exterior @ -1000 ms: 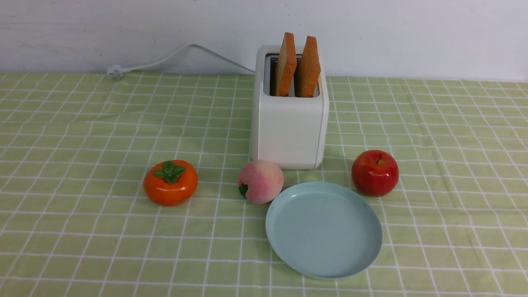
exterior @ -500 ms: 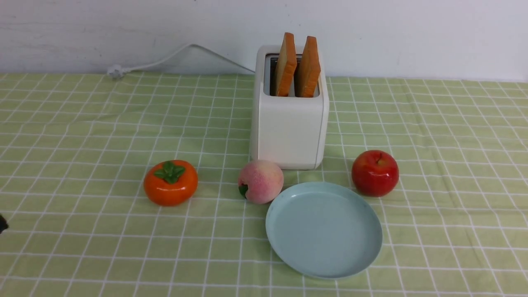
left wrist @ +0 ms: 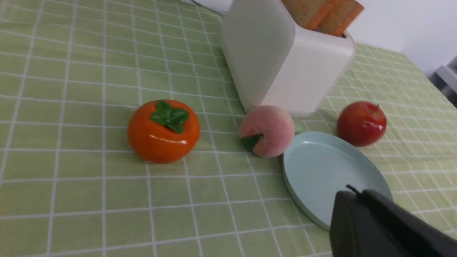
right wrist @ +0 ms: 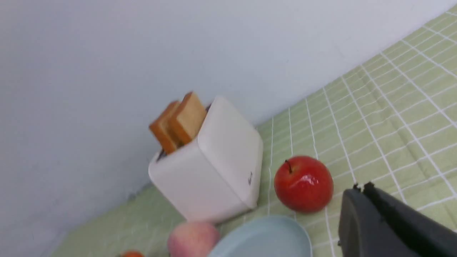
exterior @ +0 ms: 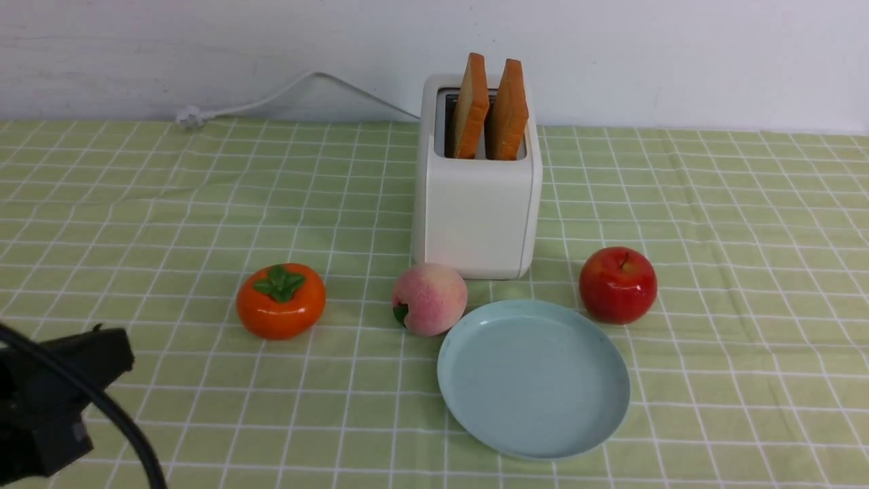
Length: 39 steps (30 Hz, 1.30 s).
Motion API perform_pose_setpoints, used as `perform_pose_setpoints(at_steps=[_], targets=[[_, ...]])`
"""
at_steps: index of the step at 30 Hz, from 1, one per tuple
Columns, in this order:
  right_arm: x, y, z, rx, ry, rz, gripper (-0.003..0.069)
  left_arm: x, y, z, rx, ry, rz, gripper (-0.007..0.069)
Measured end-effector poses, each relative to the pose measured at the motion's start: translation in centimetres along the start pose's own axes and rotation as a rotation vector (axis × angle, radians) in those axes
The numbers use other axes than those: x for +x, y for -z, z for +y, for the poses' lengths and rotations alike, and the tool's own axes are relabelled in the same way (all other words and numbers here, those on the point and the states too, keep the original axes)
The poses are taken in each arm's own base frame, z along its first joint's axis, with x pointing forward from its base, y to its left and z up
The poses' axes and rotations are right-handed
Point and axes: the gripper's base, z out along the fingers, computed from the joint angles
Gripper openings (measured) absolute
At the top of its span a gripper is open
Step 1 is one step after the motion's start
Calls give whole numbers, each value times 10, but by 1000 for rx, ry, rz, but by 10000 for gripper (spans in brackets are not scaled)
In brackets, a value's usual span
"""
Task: Take toasted bread from bread machine on green coffee tablecloth place on plate.
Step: 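Reach for a toast slice standing in the toaster with the left gripper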
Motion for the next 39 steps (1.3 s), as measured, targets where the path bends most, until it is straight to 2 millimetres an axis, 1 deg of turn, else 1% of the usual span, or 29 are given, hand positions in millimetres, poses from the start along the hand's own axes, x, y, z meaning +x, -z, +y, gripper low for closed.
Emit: perform_pose_setpoints(at_steps=[3, 4, 5, 7, 8, 9, 10, 11, 13, 15, 17, 18, 19, 22, 25, 27, 28, 31, 32, 34, 35, 36, 37, 38, 39], targets=[[-23, -1, 29, -20, 197, 199, -2, -22, -16, -7, 22, -45, 20, -13], [-23, -3, 28, -16, 196, 209, -2, -24, -17, -7, 23, -50, 22, -13], [-32, -7, 40, -16, 272, 337, -2, -35, -29, -9, 23, -62, 36, -13], [-41, -14, 52, -7, 338, 504, -2, -47, -49, -9, 19, -82, 67, -13], [-44, -18, 56, -2, 363, 581, -1, -51, -59, -8, 17, -91, 85, -13], [-47, -19, 58, -3, 372, 587, -1, -51, -59, -8, 18, -94, 85, -13], [-50, -26, 62, 4, 407, 683, 0, -55, -74, -6, 15, -101, 113, -13], [-55, -32, 66, 6, 430, 742, 1, -57, -82, -5, 15, -101, 126, -13], [-62, -40, 71, 0, 457, 801, 1, -60, -95, -8, 30, -110, 140, -13], [-69, -46, 78, -13, 482, 823, 1, -61, -105, -16, 60, -155, 136, -13], [-76, -51, 84, -39, 504, 813, 1, -59, -115, -36, 118, -217, 111, -13], [-78, -53, 86, -50, 508, 800, 2, -62, -117, -41, 123, -237, 75, -13], [-81, -54, 89, -71, 511, 772, 3, -60, -123, -55, 150, -265, 38, -13], [-86, -58, 96, -124, 509, 690, 6, -58, -138, -75, 142, -294, -87, -13], [-89, -61, 100, -164, 513, 633, 9, -54, -158, -83, 84, -322, -198, -13], [-90, -62, 102, -180, 520, 612, 10, -47, -173, -86, 60, -356, -217, -3], [-91, -62, 103, -188, 525, 601, 11, -43, -187, -87, 42, -380, -228, 25], [-92, -63, 103, -194, 536, 593, 13, -37, -215, -90, 31, -382, -205, 97], [-91, -63, 103, -195, 539, 593, 14, -38, -227, -90, 29, -372, -192, 150], [-92, -63, 103, -195, 540, 590, 14, -41, -243, -91, 33, -354, -172, 213], [-92, -63, 103, -195, 540, 590, 14, -41, -245, -91, 33, -351, -170, 221], [-92, -64, 103, -193, 540, 586, 14, -46, -260, -91, 38, -343, -147, 281], [-92, -64, 103, -193, 541, 584, 15, -50, -271, -89, 39, -334, -130, 318], [-92, -64, 103, -193, 541, 584, 16, -51, -273, -89, 39, -332, -128, 324], [-92, -64, 103, -193, 542, 581, 19, -56, -287, -83, 31, -319, -113, 360]])
